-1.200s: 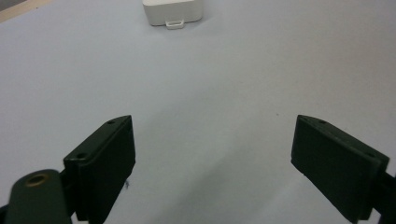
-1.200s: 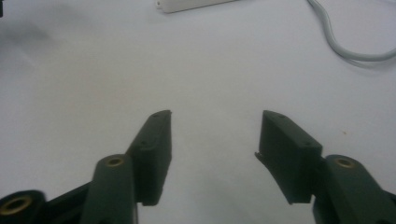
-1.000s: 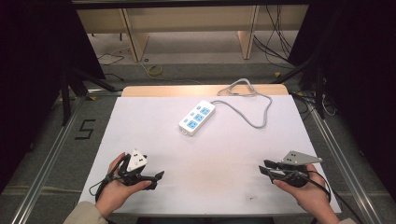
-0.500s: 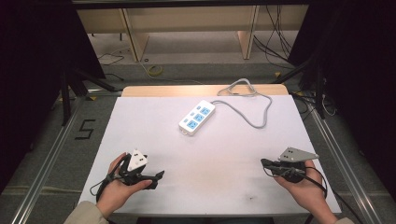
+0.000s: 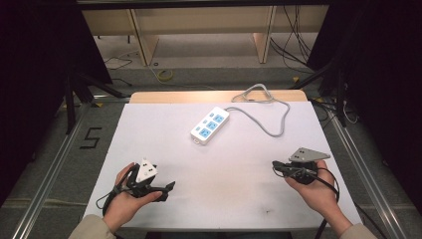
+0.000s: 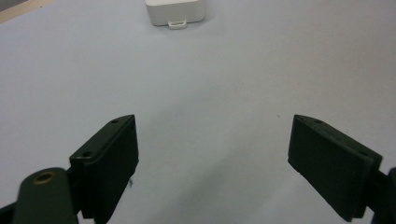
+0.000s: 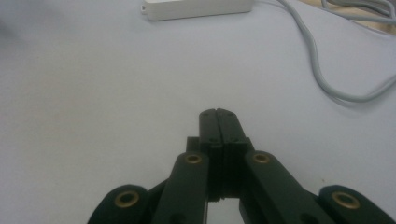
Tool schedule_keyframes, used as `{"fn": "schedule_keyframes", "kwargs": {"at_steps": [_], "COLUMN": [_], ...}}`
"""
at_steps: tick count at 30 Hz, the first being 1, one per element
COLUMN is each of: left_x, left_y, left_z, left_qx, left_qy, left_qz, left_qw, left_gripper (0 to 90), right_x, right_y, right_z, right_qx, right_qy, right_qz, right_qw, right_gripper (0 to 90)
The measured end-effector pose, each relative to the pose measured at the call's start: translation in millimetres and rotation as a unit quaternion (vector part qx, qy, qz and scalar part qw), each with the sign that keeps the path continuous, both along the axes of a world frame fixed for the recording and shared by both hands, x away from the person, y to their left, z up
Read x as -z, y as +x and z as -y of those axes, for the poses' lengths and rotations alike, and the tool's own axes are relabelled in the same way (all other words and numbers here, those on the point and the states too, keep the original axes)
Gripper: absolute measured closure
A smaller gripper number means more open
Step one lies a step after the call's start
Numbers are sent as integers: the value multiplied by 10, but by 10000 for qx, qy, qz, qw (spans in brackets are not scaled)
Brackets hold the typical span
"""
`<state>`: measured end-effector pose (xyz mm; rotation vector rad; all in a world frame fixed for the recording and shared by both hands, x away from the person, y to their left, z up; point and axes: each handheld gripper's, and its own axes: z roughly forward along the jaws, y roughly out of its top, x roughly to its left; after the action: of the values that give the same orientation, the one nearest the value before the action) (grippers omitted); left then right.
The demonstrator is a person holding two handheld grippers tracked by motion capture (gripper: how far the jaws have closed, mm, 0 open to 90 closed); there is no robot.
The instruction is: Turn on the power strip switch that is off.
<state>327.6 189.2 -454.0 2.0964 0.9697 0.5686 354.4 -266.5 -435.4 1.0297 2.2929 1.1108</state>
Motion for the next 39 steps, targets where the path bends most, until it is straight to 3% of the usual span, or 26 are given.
{"fn": "schedule_keyframes", "kwargs": {"at_steps": [39], "left_x": [-4], "left_y": [-7], "left_z": [12], "left_qx": [28], "left_qy": [15], "left_qz": [-12], "left_qw": [10000], "left_gripper": [158], "right_x": [-32], "right_y": [616], "right_z": [-355], "right_qx": [111], "right_qy": [-34], "right_qz": [-113], "right_qw": [9999], "right_gripper": [900]}}
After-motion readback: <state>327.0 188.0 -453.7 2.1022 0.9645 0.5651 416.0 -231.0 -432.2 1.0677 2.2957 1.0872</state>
